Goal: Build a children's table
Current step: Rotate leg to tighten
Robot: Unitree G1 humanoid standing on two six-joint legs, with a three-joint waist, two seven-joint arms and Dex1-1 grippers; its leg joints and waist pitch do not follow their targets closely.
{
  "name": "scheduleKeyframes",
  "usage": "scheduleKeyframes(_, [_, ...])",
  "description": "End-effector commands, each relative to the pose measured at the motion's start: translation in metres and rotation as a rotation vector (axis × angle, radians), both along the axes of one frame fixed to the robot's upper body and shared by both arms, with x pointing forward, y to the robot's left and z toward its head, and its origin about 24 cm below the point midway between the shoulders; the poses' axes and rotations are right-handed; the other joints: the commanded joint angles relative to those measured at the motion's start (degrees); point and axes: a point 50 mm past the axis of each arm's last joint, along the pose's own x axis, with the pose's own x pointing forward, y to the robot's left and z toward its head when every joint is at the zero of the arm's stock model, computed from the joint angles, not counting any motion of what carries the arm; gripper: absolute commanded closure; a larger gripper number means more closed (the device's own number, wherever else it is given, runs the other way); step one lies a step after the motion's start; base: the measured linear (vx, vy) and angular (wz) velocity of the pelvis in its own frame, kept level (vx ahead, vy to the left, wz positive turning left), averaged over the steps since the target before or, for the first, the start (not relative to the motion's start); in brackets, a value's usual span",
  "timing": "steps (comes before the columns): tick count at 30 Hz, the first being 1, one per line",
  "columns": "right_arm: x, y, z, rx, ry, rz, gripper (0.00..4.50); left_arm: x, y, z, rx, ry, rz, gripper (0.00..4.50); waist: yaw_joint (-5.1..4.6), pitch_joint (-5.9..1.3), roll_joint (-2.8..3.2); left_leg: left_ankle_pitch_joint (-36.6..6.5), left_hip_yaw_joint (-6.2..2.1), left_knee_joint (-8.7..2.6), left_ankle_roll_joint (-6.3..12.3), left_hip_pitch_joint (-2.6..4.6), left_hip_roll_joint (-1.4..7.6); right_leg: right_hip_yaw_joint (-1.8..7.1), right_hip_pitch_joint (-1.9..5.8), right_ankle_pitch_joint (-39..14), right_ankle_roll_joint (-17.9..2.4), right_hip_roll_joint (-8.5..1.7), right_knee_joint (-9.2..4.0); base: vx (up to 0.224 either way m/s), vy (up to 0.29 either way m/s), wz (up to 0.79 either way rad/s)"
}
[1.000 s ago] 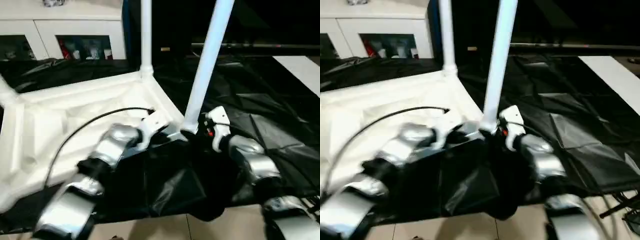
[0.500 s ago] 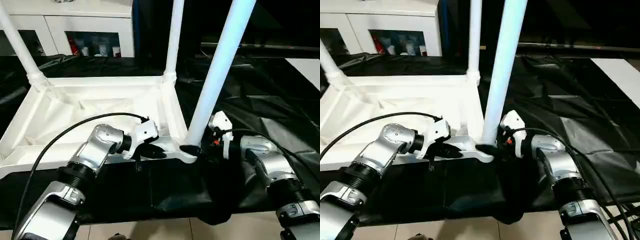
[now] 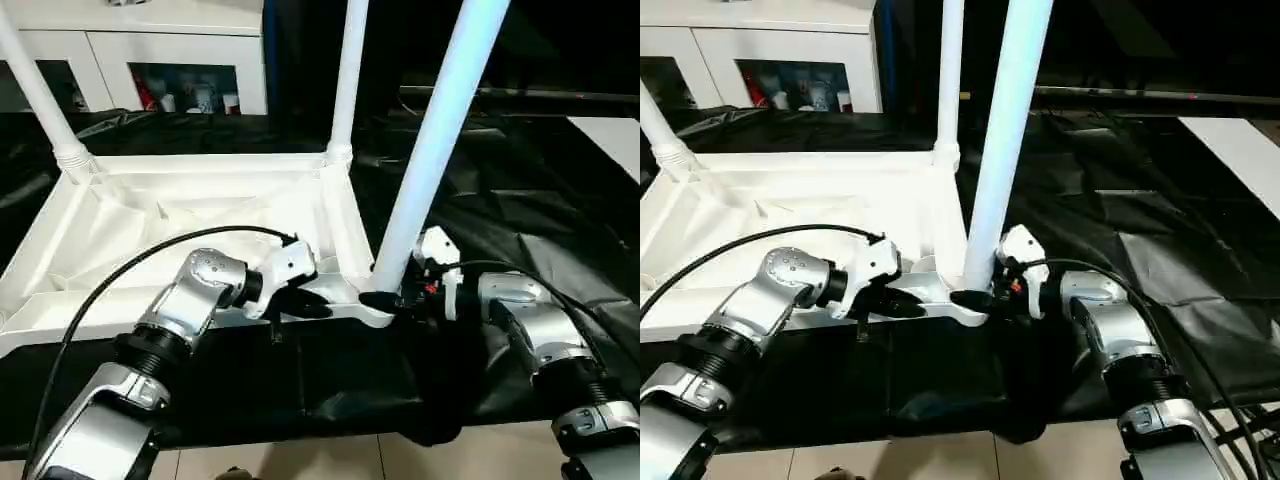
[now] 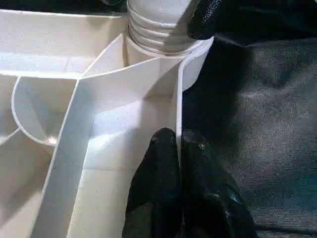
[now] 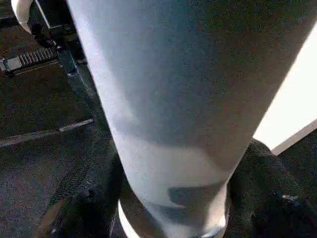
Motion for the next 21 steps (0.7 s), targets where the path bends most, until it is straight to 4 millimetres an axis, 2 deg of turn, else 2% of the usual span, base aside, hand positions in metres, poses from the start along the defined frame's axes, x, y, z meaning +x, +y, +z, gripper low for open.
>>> scheduleKeyframes(1, [-0.003, -0.003, -0.008, -0.035, 0.025, -0.018, 1.91, -0.003, -0.008, 0.001, -0.011, 0.004, -0.037, 4.50, -0.11, -3.53, -0.43, -10.7, -0.61, -3.46, 2.72, 0.79, 1.71, 2.83, 2.86, -11.9, -11.9, -3.17, -3.62, 0.000, 0.000, 0.00])
scheduleKeyframes(3, [-0.003, -0.003, -0.010, -0.029, 0.030, -0.031, 1.91, -0.003, -0.008, 0.000, -0.012, 0.003, -0.032, 4.50, -0.15, -3.52, -0.44, -10.8, -0.62, -3.47, 2.72, 0.79, 1.70, 2.81, 2.87, -12.2, -11.9, -3.18, -3.65, 0.000, 0.000, 0.00])
scheduleKeyframes(6, [0.003, -0.002, -0.017, 0.019, 0.056, -0.183, 1.91, 0.002, -0.010, -0.003, -0.004, -0.008, 0.046, 4.50, -0.38, -3.39, -0.33, -12.2, -0.73, -3.63, 1.89, 0.89, 1.67, 2.81, 2.69, -14.5, -11.4, -3.26, -3.96, 0.000, 0.000, 0.00])
scheduleKeyframes(7, [0.009, 0.002, -0.024, 0.030, 0.066, -0.320, 1.91, 0.012, -0.014, -0.007, 0.012, -0.035, 0.166, 4.50, -0.48, -3.41, -0.24, -12.5, -0.71, -3.61, 1.49, 0.93, 1.66, 2.84, 2.62, -14.7, -11.3, -3.17, -3.94, 0.000, 0.000, 0.00])
scheduleKeyframes(10, [0.016, 0.010, -0.030, 0.042, 0.093, -0.481, 1.91, 0.021, -0.021, -0.011, 0.024, -0.057, 0.305, 4.50, -0.88, -3.30, -0.32, -14.9, -0.94, -3.88, -0.43, 1.20, 1.51, 2.75, 2.51, -19.5, -9.6, -3.21, -4.60, 0.000, 0.000, 0.00])
scheduleKeyframes(12, [0.021, 0.016, -0.034, 0.044, 0.115, -0.602, 1.96, 0.026, -0.029, -0.013, 0.024, -0.054, 0.398, 4.50, -1.25, -3.24, -0.35, -15.2, -0.97, -3.86, -0.57, 1.02, 1.35, 2.79, 2.46, -20.3, -9.3, -3.19, -4.70, 0.000, 0.000, 0.00])
scheduleKeyframes(14, [0.026, 0.022, -0.037, 0.024, 0.121, -0.718, 1.98, 0.032, -0.039, -0.013, 0.020, -0.054, 0.505, 4.50, -1.47, -3.22, -0.38, -16.5, -0.98, -3.74, -0.67, 1.24, 1.19, 2.74, 2.16, -22.6, -8.8, -3.32, -5.08, 0.000, 0.000, 0.00])
scheduleKeyframes(15, [0.028, 0.025, -0.038, 0.019, 0.128, -0.765, 1.98, 0.034, -0.044, -0.012, 0.014, -0.055, 0.548, 4.50, -1.59, -3.25, -0.48, -16.4, -1.08, -3.76, -0.44, 1.09, 1.09, 2.58, 2.38, -23.4, -8.2, -3.25, -5.26, 0.000, 0.000, 0.00])
scheduleKeyframes(16, [0.030, 0.029, -0.039, 0.021, 0.138, -0.805, 1.99, 0.036, -0.050, -0.011, 0.003, -0.059, 0.582, 4.50, -1.75, -3.12, -0.10, -16.9, -0.93, -3.68, -0.21, 1.23, 1.03, 2.63, 2.09, -24.3, -8.0, -3.24, -5.58, 0.000, 0.000, 0.00])
scheduleKeyframes(18, [0.035, 0.039, -0.038, 0.015, 0.143, -0.849, 1.99, 0.038, -0.063, -0.009, 0.000, -0.078, 0.599, 4.50, -1.90, -3.26, -0.27, -16.8, -1.08, -3.68, -0.10, 1.06, 0.90, 2.47, 2.22, -24.6, -7.5, -3.15, -5.60, 0.000, 0.000, 0.00])
scheduleKeyframes(21, [0.038, 0.045, -0.034, 0.007, 0.117, -0.853, 1.99, 0.039, -0.068, -0.009, 0.025, -0.113, 0.578, 4.50, -1.80, -3.30, -0.34, -16.9, -1.06, -3.73, 0.64, 1.04, 0.98, 2.45, 2.21, -23.6, -7.1, -3.13, -5.72, 0.000, 0.000, 0.00])
